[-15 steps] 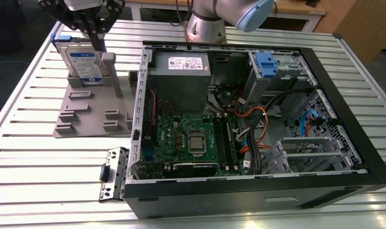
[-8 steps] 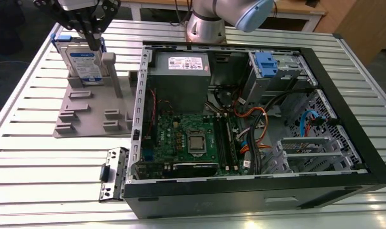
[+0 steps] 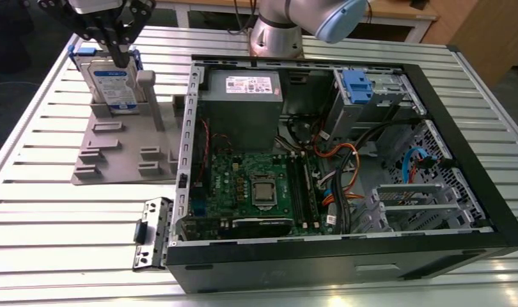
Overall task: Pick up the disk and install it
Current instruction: 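Reach for the disk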
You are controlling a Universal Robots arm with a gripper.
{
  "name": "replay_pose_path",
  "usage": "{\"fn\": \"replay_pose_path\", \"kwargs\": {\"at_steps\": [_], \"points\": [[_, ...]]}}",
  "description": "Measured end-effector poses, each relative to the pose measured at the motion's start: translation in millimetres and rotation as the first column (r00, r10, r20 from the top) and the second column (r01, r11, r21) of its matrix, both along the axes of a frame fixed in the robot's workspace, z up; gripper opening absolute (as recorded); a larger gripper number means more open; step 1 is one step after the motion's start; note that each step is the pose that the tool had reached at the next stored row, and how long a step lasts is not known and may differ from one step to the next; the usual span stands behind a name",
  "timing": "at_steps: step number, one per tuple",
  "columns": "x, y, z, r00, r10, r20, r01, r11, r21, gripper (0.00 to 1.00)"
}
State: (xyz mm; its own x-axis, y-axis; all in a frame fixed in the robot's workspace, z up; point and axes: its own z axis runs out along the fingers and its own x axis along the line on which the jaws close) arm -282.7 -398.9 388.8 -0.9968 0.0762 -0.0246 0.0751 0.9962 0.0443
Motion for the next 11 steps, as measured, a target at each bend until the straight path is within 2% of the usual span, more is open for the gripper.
{"fn": "replay_pose_path", "kwargs": {"at_steps": [11], "points": [[-9.4,0.0,-0.2,1.0,0.0,-0.0001,0.0,1.0,0.0,0.1]]}}
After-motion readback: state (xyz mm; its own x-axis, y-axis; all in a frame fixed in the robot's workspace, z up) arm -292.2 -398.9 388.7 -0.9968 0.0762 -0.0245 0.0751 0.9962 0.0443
